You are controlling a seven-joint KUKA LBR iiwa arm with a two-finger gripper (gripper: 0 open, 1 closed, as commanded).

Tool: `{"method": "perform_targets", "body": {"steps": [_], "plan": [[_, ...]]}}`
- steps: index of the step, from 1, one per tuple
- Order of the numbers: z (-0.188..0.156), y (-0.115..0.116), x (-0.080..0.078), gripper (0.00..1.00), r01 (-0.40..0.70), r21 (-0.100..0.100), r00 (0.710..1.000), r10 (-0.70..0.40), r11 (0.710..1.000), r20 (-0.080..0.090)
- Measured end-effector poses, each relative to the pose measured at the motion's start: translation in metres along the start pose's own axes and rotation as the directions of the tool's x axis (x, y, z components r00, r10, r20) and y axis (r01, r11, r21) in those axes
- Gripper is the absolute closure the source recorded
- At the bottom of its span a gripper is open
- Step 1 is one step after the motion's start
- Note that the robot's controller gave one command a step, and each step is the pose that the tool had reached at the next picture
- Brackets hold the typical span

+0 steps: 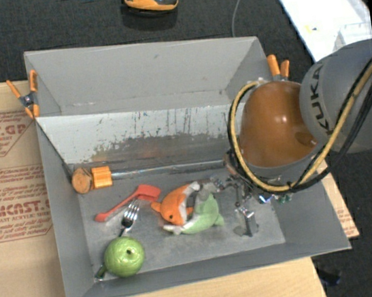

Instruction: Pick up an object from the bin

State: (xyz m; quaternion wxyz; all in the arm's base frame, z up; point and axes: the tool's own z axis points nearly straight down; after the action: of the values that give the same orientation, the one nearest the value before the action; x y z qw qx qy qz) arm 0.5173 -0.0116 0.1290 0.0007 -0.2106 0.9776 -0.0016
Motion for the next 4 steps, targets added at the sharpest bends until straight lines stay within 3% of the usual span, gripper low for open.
{"method": "perform_targets", "body": {"steps": [1, 2, 4], "plan": [[0.0597, 0.0296, -0.0028, 0.00, -0.166, 0.002, 0.986, 0.165, 0.986, 0.016], [0.0590, 0.0381, -0.0045, 1.00, 0.023, 0.001, 1.000, -0.023, 1.000, 0.006], [0.0539, 0.0385, -0.0043, 1.00, 0.023, 0.001, 1.000, -0.023, 1.000, 0.005]]}}
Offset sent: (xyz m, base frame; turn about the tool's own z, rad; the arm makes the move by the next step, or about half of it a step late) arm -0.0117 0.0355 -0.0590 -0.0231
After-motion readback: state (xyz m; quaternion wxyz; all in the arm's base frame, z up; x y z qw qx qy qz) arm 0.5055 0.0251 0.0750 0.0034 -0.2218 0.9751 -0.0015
